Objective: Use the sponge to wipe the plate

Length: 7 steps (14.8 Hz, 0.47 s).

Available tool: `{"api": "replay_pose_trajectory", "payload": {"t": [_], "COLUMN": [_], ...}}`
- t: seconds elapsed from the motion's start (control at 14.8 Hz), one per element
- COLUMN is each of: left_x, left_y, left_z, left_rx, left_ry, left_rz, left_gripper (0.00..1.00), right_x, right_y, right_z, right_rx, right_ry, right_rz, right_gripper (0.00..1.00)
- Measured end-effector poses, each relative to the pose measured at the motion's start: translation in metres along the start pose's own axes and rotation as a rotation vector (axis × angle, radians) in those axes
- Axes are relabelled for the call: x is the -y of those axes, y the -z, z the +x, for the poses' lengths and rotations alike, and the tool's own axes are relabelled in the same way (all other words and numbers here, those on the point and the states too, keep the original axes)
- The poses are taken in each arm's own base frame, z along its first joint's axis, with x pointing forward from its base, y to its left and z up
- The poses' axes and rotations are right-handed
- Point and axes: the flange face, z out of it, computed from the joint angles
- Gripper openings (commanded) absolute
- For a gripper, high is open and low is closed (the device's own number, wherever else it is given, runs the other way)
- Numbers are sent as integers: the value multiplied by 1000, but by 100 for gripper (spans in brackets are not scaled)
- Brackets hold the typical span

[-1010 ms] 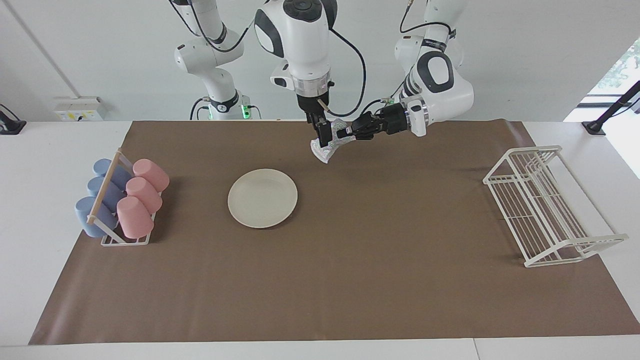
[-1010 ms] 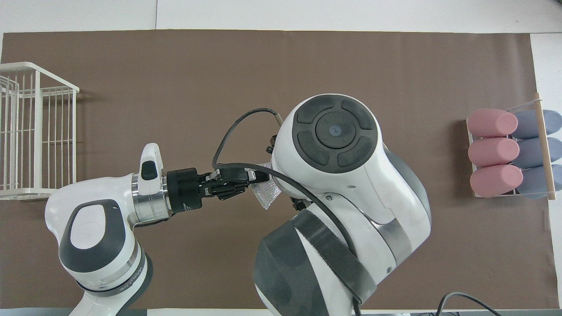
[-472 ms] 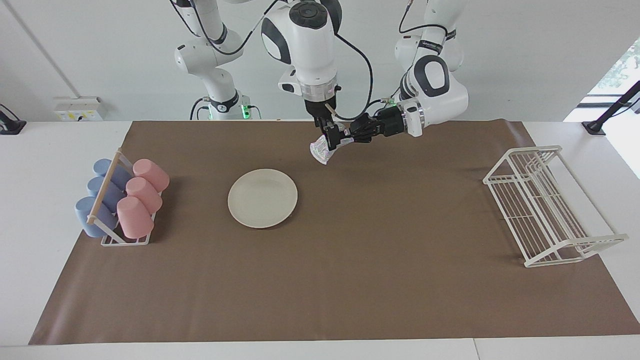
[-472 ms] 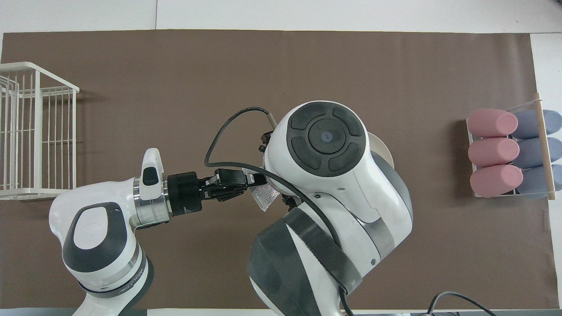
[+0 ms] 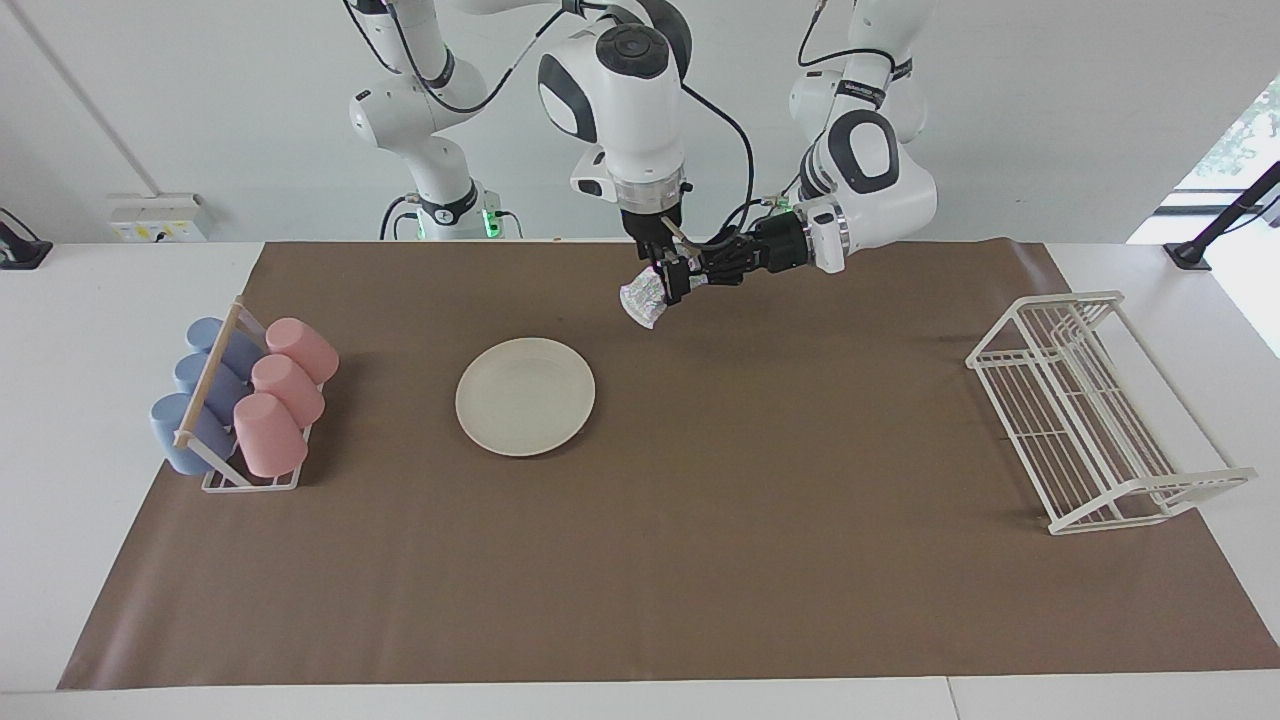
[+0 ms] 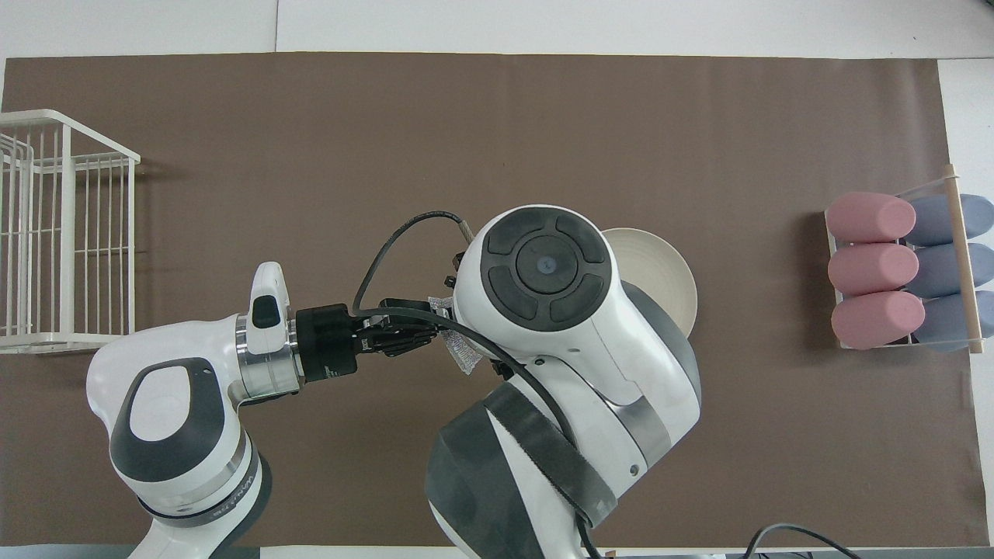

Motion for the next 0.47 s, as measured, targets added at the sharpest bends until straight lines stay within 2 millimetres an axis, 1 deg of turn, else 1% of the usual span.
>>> {"api": "replay_pose_trajectory", "payload": {"t": [0.07, 0.34, 0.4, 0.47], "left_x": [0, 1, 1, 1], "left_y": [0, -1, -1, -1], "left_z": [0, -1, -1, -1], "left_rx": [0, 5, 5, 5], "left_ry": [0, 0, 0, 0], "left_rz": [0, 1, 1, 1], "left_gripper": [0, 0, 0, 0], "right_x": [-1, 1, 2, 2], "right_y": [0, 1, 2, 3], "right_z": [1, 9, 11, 14], "right_rx": [-3, -4, -3, -3], "right_ry": [4, 8, 9, 11], "right_rz": [-10, -8, -7, -6], "right_gripper": [72, 70, 59, 35]}}
